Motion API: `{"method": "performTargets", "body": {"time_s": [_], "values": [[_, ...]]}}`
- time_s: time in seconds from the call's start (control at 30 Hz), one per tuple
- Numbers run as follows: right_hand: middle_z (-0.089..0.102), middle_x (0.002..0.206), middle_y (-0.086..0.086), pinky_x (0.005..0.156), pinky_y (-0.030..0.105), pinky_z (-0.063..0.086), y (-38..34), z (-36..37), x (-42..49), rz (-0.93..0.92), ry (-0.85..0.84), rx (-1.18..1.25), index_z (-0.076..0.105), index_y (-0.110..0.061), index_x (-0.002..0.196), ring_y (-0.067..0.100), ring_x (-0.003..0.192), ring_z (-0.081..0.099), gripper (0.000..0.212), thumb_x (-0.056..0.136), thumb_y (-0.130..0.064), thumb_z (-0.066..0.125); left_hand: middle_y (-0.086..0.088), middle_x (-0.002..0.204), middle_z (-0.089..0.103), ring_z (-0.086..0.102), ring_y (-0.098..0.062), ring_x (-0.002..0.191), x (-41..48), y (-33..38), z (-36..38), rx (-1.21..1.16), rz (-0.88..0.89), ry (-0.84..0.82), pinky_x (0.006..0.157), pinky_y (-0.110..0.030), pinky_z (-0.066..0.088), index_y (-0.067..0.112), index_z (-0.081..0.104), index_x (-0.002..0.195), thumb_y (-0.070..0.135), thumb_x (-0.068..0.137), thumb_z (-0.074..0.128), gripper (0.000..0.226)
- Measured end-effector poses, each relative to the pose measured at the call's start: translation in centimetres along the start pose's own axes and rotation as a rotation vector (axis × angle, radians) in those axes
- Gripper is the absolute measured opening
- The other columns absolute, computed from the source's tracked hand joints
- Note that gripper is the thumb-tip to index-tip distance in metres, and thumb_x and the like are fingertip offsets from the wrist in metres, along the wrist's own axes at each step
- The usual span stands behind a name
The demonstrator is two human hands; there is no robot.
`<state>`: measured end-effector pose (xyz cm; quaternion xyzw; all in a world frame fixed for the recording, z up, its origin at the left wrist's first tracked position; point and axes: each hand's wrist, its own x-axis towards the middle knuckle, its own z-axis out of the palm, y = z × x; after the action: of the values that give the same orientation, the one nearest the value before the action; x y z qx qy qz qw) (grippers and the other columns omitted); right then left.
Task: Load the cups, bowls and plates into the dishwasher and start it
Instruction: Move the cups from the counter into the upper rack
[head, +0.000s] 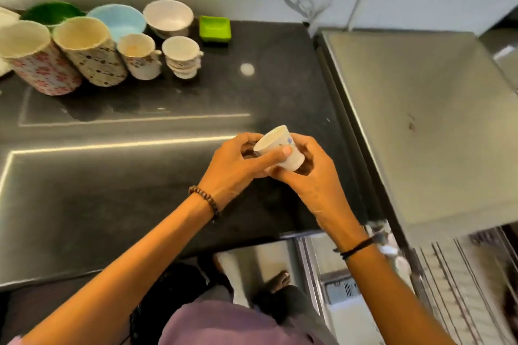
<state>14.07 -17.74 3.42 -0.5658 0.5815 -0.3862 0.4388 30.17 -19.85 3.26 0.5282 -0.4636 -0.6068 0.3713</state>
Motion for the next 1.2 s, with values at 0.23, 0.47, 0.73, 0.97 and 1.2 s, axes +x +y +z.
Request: {"method": "performTargets", "body": {"time_s": [0.23, 0.47, 0.73, 0.97, 1.2], "values": [[0.064, 0.115, -0.015, 0.084, 0.025, 0.057, 3.6, -8.6, -8.1, 0.05, 0.177, 0.076, 0.055, -0.035, 0.123, 0.003, 0.105, 0.064, 0.056, 0.074, -0.032, 0.083, 0.003, 0.104, 0.072, 0.07, -0.013, 0.096, -3.5, -0.2, 10.6, 0.096, 0.008, -0.216, 0.082, -0.038, 0.059, 0.022, 0.063, 0.114, 0.047, 0.074, 0.078, 0.05], [0.067, 0.112, -0.01, 0.082, 0.028, 0.059, 8.6, -19.3, -17.1, 0.088, 0.24, 0.163, 0.057, -0.021, 0.126, 0.007, 0.102, 0.067, 0.056, 0.076, -0.019, 0.082, -0.001, 0.106, 0.072, 0.071, -0.015, 0.094, -8.7, -2.0, 23.8, 0.138, -0.042, -0.35, 0.082, -0.037, 0.059, 0.02, 0.06, 0.12, 0.04, 0.08, 0.073, 0.046], [0.069, 0.113, -0.007, 0.083, 0.027, 0.058, 17.4, -28.5, -24.5, 0.231, 0.23, 0.183, 0.058, -0.025, 0.126, 0.008, 0.102, 0.068, 0.057, 0.076, -0.02, 0.085, 0.002, 0.101, 0.072, 0.069, -0.019, 0.093, -10.1, -8.7, 36.1, 0.381, -0.105, -0.462, 0.084, -0.046, 0.057, 0.029, 0.064, 0.112, 0.061, 0.077, 0.066, 0.047], [0.068, 0.108, -0.008, 0.079, 0.025, 0.057, 26.5, -32.6, -27.0, 0.417, 0.26, -0.025, 0.061, -0.024, 0.121, 0.01, 0.095, 0.066, 0.056, 0.072, -0.037, 0.086, 0.005, 0.134, 0.056, 0.052, -0.018, 0.123, -8.7, -14.9, 40.8, 0.876, -0.152, -0.657, 0.103, -0.035, 0.042, 0.027, 0.047, 0.137, 0.06, 0.086, 0.056, 0.062], [0.067, 0.117, 0.009, 0.086, 0.03, 0.051, 33.8, -34.7, -27.3, 0.643, 0.24, -0.229, 0.058, -0.009, 0.125, 0.021, 0.102, 0.062, 0.059, 0.076, -0.027, 0.084, -0.013, 0.157, 0.022, 0.025, -0.028, 0.144, -7.8, -19.4, 40.0, 1.453, -0.048, -0.867, 0.115, -0.042, 0.029, 0.013, 0.025, 0.15, 0.04, 0.096, 0.047, 0.064]]}}
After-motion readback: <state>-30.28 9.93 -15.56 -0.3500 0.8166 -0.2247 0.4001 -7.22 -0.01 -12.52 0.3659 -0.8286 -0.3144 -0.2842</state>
